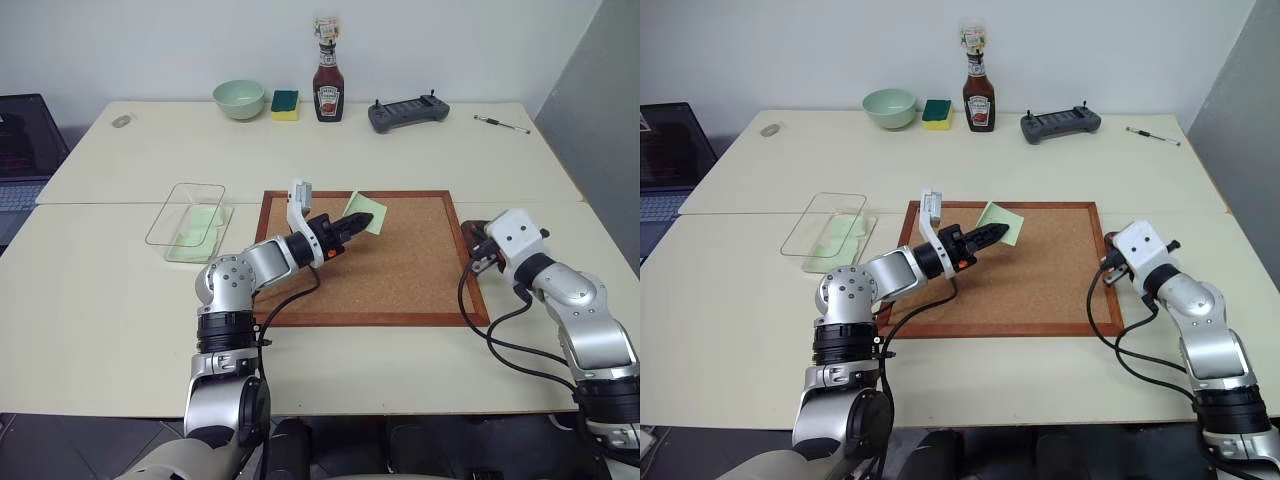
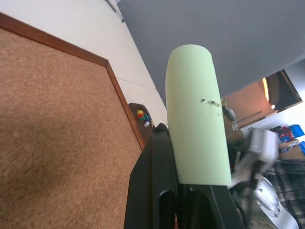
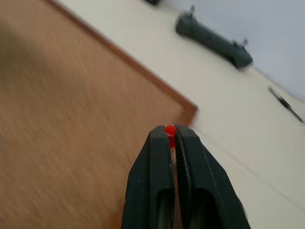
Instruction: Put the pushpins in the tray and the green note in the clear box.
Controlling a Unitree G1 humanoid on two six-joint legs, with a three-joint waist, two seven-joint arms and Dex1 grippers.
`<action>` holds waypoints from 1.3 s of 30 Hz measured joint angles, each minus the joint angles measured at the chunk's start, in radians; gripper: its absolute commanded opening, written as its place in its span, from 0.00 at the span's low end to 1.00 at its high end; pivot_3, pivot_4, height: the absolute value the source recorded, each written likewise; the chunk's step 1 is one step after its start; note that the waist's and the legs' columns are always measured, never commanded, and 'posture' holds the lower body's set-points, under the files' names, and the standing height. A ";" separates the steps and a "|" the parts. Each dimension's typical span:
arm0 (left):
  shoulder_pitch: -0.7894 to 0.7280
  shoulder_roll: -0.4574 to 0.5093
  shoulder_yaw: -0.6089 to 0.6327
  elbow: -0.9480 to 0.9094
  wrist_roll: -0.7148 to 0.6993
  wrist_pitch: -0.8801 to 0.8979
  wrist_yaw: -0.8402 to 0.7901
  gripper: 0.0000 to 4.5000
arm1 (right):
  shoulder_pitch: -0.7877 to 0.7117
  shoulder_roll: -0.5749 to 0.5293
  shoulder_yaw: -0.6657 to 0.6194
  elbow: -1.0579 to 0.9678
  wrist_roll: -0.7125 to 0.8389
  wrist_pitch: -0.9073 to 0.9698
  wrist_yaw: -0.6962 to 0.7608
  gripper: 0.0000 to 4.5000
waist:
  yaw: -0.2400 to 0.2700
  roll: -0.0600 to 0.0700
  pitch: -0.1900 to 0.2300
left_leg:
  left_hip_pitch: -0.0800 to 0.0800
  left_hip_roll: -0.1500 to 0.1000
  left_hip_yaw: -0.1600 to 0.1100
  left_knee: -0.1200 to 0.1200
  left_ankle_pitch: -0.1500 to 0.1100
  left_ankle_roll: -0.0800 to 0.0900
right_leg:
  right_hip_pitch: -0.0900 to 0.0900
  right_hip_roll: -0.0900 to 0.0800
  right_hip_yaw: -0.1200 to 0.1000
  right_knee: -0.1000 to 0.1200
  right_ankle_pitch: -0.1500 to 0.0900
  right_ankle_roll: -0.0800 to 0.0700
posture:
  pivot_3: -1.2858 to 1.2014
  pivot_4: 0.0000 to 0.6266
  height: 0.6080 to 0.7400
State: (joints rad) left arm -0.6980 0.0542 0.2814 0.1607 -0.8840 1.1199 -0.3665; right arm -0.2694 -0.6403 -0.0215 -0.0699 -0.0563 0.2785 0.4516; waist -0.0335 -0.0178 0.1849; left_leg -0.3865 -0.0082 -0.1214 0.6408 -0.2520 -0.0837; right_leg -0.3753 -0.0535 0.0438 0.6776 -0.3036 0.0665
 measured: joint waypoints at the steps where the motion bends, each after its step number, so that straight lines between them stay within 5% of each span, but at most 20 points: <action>1: 0.000 0.000 0.000 0.000 0.000 -0.001 0.000 0.02 | 0.000 0.000 0.007 0.016 -0.015 -0.001 -0.008 0.00 | 0.000 0.000 0.000 | 0.000 0.000 0.000 0.000 0.000 0.000 | 0.000 0.000 0.000 0.000 0.000 0.000 | 0.52 0.24 1.00; 11: -0.001 0.010 -0.018 0.000 0.000 -0.013 -0.018 0.02 | -0.038 -0.006 0.053 0.145 -0.115 -0.029 -0.040 0.00 | 0.001 0.000 0.000 | 0.000 0.000 0.000 0.000 0.000 0.000 | 0.000 0.000 0.000 0.000 0.000 0.000 | 0.52 0.24 1.00; 31: -0.002 0.018 -0.015 0.000 0.000 -0.019 -0.016 0.00 | -0.084 -0.006 0.028 0.196 -0.116 -0.026 -0.061 0.98 | 0.000 0.000 0.000 | 0.000 0.000 0.000 0.000 0.000 0.000 | 0.000 0.000 0.000 0.000 0.000 0.000 | 0.52 0.24 1.00; 39: -0.025 0.045 0.019 -0.032 -0.019 -0.010 0.014 0.00 | -0.076 0.001 -0.016 0.058 0.004 0.015 0.026 1.00 | -0.001 0.000 0.000 | 0.000 0.000 0.000 0.000 0.000 0.000 | 0.000 0.000 0.000 0.000 0.000 0.000 | 0.52 0.24 1.00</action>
State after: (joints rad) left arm -0.7226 0.0993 0.3006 0.1285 -0.9033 1.1102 -0.3523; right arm -0.3454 -0.6388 -0.0371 -0.0119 -0.0528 0.2930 0.4773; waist -0.0344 -0.0180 0.1851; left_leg -0.3865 -0.0079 -0.1214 0.6408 -0.2519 -0.0839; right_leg -0.3751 -0.0535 0.0437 0.6774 -0.3036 0.0665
